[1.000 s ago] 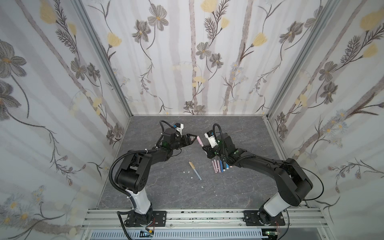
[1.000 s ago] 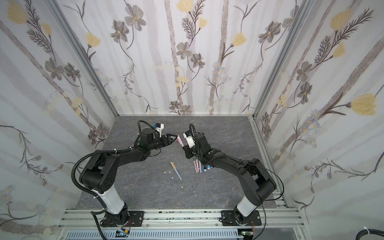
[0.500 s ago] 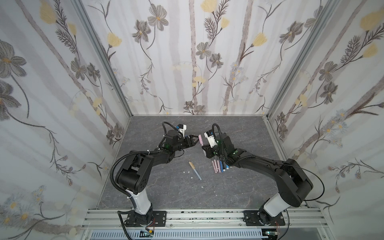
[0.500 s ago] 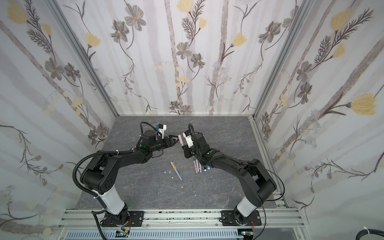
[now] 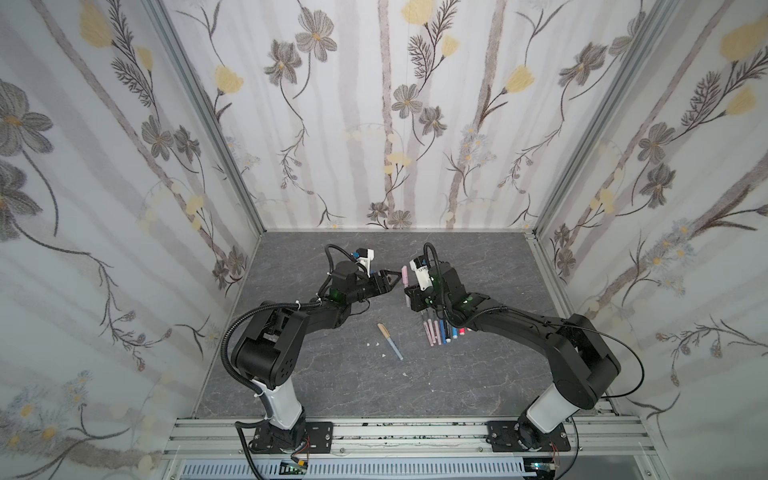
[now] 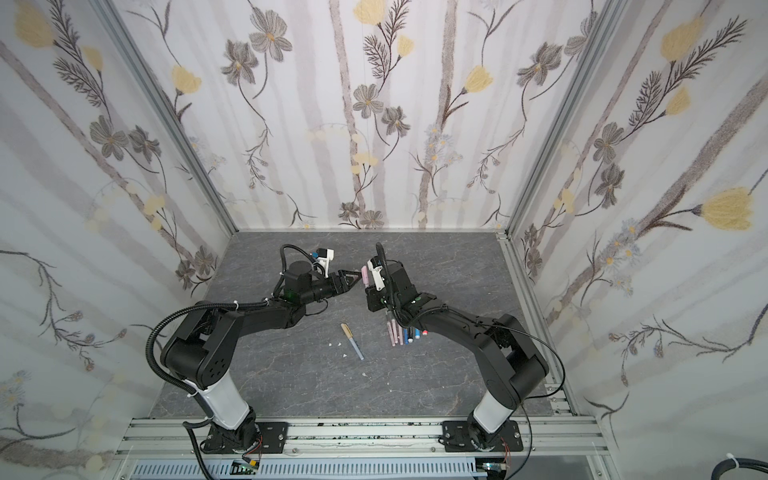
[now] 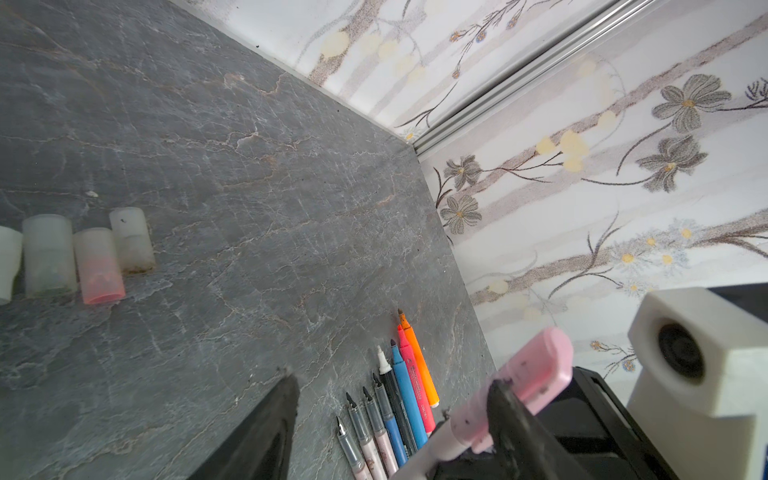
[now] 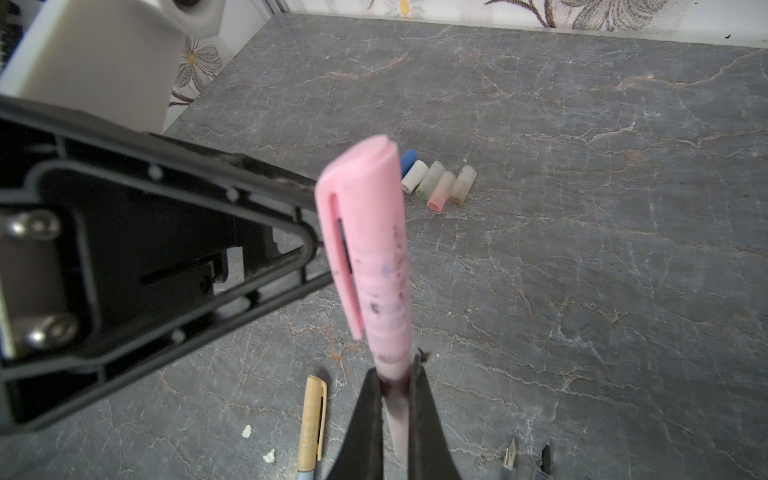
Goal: Open the pen caps
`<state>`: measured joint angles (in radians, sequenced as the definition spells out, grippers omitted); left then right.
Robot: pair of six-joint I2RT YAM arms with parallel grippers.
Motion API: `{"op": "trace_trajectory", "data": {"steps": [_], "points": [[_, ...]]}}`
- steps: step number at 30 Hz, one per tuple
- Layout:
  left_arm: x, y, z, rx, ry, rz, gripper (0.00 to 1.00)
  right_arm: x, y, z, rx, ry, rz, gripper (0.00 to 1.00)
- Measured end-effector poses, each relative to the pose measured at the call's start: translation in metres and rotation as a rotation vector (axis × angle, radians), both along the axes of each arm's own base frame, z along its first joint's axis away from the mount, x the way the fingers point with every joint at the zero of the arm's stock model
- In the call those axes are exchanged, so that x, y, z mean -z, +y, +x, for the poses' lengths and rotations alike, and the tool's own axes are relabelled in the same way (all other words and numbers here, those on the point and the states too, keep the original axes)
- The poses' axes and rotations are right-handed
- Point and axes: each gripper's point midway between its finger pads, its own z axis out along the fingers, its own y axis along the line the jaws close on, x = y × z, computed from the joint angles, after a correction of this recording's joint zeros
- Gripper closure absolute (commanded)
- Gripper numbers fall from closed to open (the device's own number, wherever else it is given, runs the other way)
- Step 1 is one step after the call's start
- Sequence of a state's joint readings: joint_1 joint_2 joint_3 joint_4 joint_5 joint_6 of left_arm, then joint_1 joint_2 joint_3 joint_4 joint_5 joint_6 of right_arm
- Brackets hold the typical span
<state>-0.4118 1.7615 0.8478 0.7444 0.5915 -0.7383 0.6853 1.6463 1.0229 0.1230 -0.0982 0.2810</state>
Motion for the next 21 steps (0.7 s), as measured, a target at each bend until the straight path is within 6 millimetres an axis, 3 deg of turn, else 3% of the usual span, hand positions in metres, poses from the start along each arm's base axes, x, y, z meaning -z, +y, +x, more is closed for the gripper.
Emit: {"op": "trace_trajectory", "data": {"steps": [11,21], "points": [[-0.003,-0.002,-0.003,0.007,-0.011,-0.018,0.3,0.007,-0.008,0.005,0.058,0.042,0.006,1.0],[-0.002,-0.007,0.0,0.017,-0.009,-0.037,0.36,0.012,-0.001,0.008,0.039,0.066,0.016,1.0]]}}
